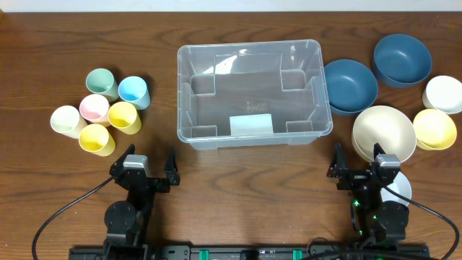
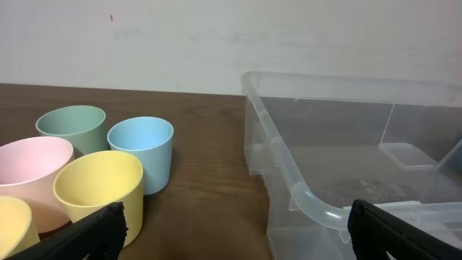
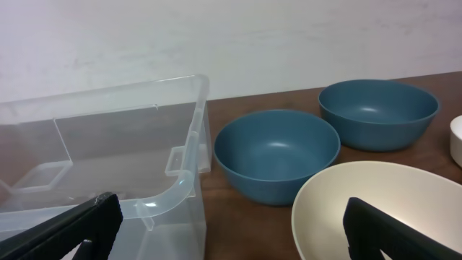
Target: Pack container
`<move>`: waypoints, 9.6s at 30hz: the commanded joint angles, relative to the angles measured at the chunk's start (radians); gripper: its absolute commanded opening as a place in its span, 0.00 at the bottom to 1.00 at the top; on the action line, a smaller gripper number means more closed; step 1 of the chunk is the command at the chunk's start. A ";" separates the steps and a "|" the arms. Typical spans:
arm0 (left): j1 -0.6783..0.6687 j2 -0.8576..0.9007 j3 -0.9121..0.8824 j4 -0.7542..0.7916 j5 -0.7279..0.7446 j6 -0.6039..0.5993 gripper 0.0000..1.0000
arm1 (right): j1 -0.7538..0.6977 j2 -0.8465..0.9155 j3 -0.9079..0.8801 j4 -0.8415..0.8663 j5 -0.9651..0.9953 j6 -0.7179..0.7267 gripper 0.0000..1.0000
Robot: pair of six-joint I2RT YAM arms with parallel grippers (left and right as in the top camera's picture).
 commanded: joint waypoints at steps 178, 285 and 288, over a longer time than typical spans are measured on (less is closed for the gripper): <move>0.003 -0.002 -0.015 -0.037 0.016 0.006 0.98 | -0.312 1.867 1.553 -0.583 -0.113 -0.067 0.01; 0.003 -0.002 -0.015 -0.037 0.015 0.006 0.98 | -0.200 1.716 1.625 -0.718 0.241 -0.020 0.69; 0.003 -0.002 -0.015 -0.037 0.016 0.006 0.98 | -0.217 1.790 1.625 -0.683 0.227 -0.064 0.67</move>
